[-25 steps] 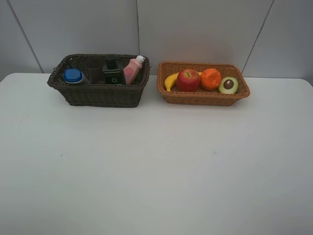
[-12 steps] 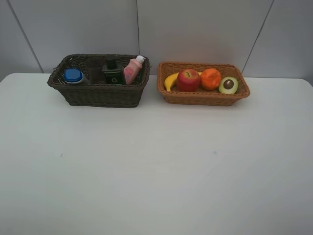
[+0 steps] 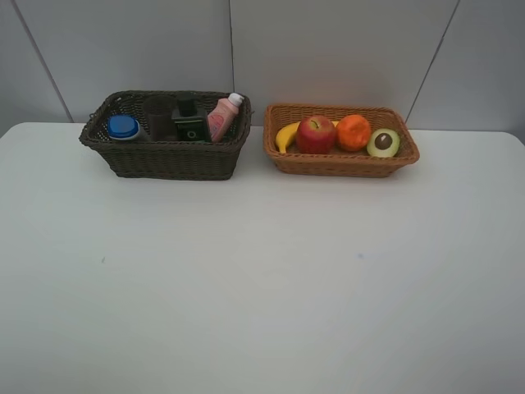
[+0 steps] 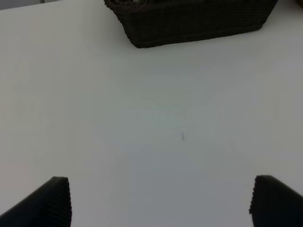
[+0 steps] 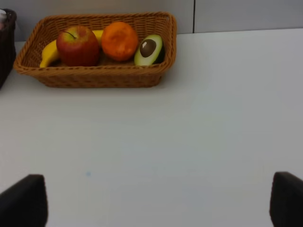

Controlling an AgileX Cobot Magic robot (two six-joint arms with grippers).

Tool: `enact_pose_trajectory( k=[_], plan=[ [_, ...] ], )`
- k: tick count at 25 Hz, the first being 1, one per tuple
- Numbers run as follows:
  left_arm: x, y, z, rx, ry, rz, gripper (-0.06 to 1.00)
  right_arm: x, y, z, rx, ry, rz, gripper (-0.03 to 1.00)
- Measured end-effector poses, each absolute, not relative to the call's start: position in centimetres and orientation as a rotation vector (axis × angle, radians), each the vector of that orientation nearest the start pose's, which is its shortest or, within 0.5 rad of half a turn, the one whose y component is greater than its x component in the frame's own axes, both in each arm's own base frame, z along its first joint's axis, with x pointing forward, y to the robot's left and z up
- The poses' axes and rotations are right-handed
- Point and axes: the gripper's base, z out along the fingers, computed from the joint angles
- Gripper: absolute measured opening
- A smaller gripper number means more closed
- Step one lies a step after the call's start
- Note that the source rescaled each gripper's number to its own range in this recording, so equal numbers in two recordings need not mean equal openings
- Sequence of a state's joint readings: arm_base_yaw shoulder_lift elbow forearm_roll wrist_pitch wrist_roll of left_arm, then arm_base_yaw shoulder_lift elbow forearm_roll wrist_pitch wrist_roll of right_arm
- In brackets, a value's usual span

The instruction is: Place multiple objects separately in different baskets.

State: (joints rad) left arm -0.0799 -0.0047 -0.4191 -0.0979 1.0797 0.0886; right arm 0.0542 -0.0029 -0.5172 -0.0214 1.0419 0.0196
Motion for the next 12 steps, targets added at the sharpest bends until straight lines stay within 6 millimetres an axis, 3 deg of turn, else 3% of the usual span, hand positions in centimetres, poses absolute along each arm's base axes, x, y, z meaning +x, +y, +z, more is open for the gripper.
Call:
enact_pose_trajectory(
  k=[12],
  plan=[
    [0.12,-0.8,25.33,0.181,2.13,-0.114,1.0,-0.66,-0.2,28.36,-0.034,2.005,0.022,1.0]
  ],
)
